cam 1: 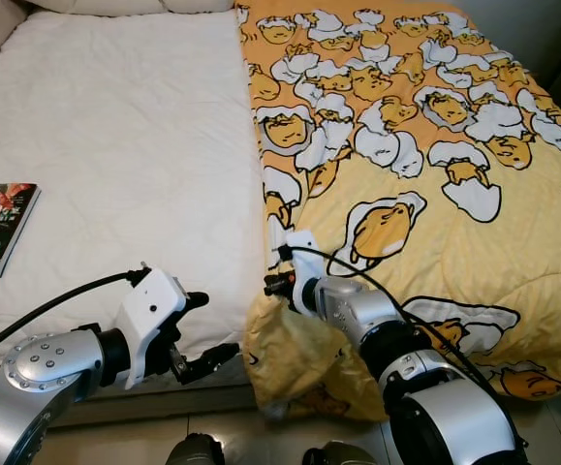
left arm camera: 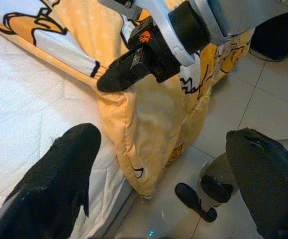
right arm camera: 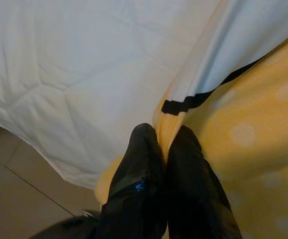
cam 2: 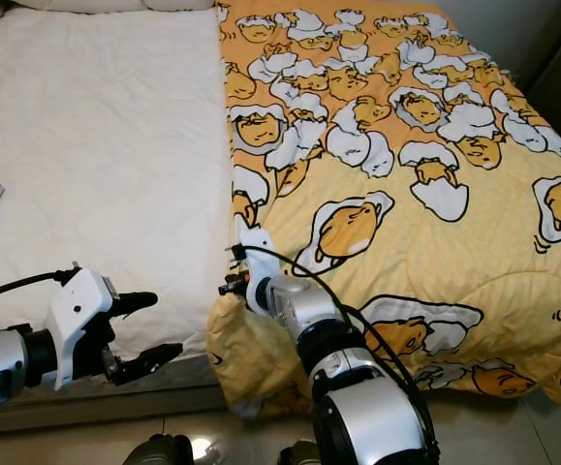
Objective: Clean up the room
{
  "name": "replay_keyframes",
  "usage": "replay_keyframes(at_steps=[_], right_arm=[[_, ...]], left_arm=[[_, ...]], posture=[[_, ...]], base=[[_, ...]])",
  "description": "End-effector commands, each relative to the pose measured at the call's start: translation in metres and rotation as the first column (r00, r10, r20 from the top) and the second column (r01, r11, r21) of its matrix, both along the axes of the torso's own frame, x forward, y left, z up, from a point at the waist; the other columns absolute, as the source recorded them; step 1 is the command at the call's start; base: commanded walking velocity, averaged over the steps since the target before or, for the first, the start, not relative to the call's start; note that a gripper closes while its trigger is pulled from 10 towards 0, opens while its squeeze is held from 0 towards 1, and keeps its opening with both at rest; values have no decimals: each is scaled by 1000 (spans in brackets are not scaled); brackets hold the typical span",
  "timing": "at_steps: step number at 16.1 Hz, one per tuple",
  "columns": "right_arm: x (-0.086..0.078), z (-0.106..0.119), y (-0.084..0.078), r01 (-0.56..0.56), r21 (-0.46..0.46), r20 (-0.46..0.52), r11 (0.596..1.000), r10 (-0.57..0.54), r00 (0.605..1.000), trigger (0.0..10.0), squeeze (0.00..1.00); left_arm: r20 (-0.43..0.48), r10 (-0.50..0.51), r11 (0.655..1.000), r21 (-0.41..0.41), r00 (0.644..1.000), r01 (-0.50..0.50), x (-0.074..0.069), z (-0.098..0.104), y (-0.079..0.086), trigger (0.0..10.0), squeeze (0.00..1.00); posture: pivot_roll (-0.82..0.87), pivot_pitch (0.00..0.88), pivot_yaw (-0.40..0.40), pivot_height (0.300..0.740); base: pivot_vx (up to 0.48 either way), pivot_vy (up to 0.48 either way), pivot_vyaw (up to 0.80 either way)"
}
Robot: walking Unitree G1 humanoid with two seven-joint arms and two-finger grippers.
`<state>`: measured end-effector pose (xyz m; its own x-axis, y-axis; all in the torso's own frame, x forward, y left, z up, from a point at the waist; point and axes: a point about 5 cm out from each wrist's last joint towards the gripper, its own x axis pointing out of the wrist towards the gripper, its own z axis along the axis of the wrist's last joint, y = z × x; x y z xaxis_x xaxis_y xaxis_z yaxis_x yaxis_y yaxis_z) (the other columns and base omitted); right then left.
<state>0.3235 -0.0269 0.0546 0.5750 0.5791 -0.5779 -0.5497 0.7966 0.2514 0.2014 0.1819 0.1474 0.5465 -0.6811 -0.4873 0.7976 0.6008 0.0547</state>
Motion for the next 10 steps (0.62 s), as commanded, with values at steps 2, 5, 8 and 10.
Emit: replay_keyframes(at_steps=[2, 5, 8, 10], right_arm=[[-21, -20, 16, -72, -36, -81, 997, 69, 994, 3059, 0], [-21, -18, 23, -53, 4, -49, 999, 53, 997, 10000, 0], [-17, -11, 25, -53, 82, -6, 995, 53, 999, 10000, 1000], [-10, 1, 21, -63, 146, 61, 987, 55, 997, 10000, 1000]], left_arm=[[11, -2, 1000, 16, 1000, 2, 1, 1, 0, 10000, 0], [33, 28, 999, 28, 999, -29, 5, 0, 3, 10000, 0], [44, 42, 999, 33, 998, -43, 6, 0, 4, 10000, 0], [51, 55, 998, 36, 997, -57, 6, 1, 6, 10000, 0]], posture=[[-48, 86, -44, 740], [-47, 91, -45, 740], [-42, 92, -48, 740], [-41, 94, -50, 740]], base=[[0, 0, 0], [0, 0, 0], [0, 0, 0], [0, 0, 0]])
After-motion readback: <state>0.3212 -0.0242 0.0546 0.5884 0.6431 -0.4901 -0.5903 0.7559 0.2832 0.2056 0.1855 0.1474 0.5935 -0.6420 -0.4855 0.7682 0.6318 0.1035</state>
